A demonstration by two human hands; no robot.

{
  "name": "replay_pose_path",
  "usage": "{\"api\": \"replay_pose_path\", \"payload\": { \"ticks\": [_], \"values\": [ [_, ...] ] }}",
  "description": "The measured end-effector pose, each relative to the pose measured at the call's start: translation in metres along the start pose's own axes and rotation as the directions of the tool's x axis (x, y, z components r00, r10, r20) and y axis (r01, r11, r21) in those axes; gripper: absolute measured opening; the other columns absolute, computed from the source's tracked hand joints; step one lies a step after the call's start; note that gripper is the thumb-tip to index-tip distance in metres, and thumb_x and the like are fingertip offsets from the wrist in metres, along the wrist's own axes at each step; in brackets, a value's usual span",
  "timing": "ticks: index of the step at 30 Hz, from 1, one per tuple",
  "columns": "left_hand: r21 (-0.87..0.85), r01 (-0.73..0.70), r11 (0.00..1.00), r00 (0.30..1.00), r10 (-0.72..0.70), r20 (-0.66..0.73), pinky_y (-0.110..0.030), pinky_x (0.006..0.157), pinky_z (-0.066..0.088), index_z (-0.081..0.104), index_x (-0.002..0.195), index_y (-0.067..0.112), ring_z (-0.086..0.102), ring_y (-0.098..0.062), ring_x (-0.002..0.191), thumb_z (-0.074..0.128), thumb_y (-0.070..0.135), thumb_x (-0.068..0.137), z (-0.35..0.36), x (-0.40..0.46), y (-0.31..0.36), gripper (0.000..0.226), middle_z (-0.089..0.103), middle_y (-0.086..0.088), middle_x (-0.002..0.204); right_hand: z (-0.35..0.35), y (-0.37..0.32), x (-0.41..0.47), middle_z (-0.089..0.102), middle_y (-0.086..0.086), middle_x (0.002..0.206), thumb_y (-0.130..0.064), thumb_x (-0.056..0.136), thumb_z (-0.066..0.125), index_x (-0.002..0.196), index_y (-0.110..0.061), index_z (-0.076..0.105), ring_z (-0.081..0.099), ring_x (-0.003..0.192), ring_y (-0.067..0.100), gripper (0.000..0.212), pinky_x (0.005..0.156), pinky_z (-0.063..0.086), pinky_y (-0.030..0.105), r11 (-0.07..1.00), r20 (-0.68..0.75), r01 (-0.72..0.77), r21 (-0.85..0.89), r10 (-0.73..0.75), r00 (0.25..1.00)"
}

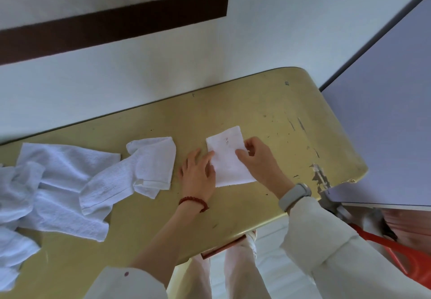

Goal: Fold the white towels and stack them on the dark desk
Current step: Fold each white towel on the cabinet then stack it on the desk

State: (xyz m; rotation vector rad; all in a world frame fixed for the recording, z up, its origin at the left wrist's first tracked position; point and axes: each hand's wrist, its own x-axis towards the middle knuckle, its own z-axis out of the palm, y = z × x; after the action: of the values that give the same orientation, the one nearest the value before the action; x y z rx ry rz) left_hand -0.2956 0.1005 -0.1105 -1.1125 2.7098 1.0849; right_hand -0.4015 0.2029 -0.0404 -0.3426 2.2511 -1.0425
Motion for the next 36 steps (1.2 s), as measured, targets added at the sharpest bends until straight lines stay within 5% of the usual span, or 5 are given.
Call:
{"api": "replay_pose_path", "payload": {
  "ticks": [4,10,17,22,36],
  "values": [
    [-0.699,0.247,0.671,0.969,-0.188,0.162,-0.033,0.097,0.040,0.046,0.120,0.018,0.051,-0.012,0.098,0.045,0.023,0.093,-0.037,0.004,0.007,0.028,0.053,0.007,0.104,-0.008,-0.037,-0.026,0.040,-0.007,0.064,-0.019,0.089,0.051,0.082,-0.018,0.044,0.032,0.054,0.009,0.010,0.051,0.026,0.018,0.987,0.134,0.150,-0.053,-0.141,0.981],
    [-0.810,0.587,0.012,0.808,-0.063,0.585,-0.038,0.076,0.046,0.060,0.104,0.017,0.057,-0.022,0.091,0.016,0.062,0.091,-0.080,-0.023,0.005,0.064,0.063,-0.006,0.102,-0.007,-0.064,-0.054,0.062,0.003,0.078,-0.018,0.092,0.049,0.086,-0.017,0.047,0.051,0.068,0.021,0.006,0.061,0.036,0.029,0.987,0.116,0.089,0.137,-0.105,0.988],
    [-0.740,0.189,0.645,0.978,-0.187,0.087,-0.029,0.070,0.049,0.056,0.085,0.002,0.051,-0.020,0.075,0.053,0.024,0.092,-0.118,-0.083,-0.018,0.024,0.055,-0.007,0.079,0.017,-0.058,-0.095,0.066,0.005,0.101,-0.015,0.093,0.050,0.115,-0.014,0.050,0.064,0.088,0.022,0.022,0.073,0.052,0.034,0.985,0.135,0.077,0.157,-0.099,0.986],
    [-0.553,0.078,0.829,0.888,-0.310,-0.339,-0.015,0.047,0.029,0.044,0.072,0.006,0.033,-0.010,0.054,0.046,0.022,0.095,-0.149,-0.159,-0.038,0.028,0.038,0.003,0.060,0.062,-0.071,-0.134,0.066,0.002,0.085,-0.019,0.094,0.049,0.091,-0.021,0.055,0.062,0.072,0.021,0.007,0.064,0.051,0.038,0.953,0.232,0.285,0.102,-0.302,0.925],
    [-0.955,-0.199,0.221,0.387,-0.877,-0.283,-0.025,0.065,0.045,0.057,0.092,0.003,0.053,-0.020,0.079,0.044,0.016,0.096,-0.182,-0.535,-0.162,0.019,0.057,-0.009,0.086,0.248,-0.120,-0.454,0.068,0.012,0.078,-0.033,0.091,0.048,0.109,-0.015,0.059,0.061,0.074,0.032,0.028,0.063,0.040,0.034,0.179,0.703,0.944,0.275,-0.707,-0.071]
  ]
}}
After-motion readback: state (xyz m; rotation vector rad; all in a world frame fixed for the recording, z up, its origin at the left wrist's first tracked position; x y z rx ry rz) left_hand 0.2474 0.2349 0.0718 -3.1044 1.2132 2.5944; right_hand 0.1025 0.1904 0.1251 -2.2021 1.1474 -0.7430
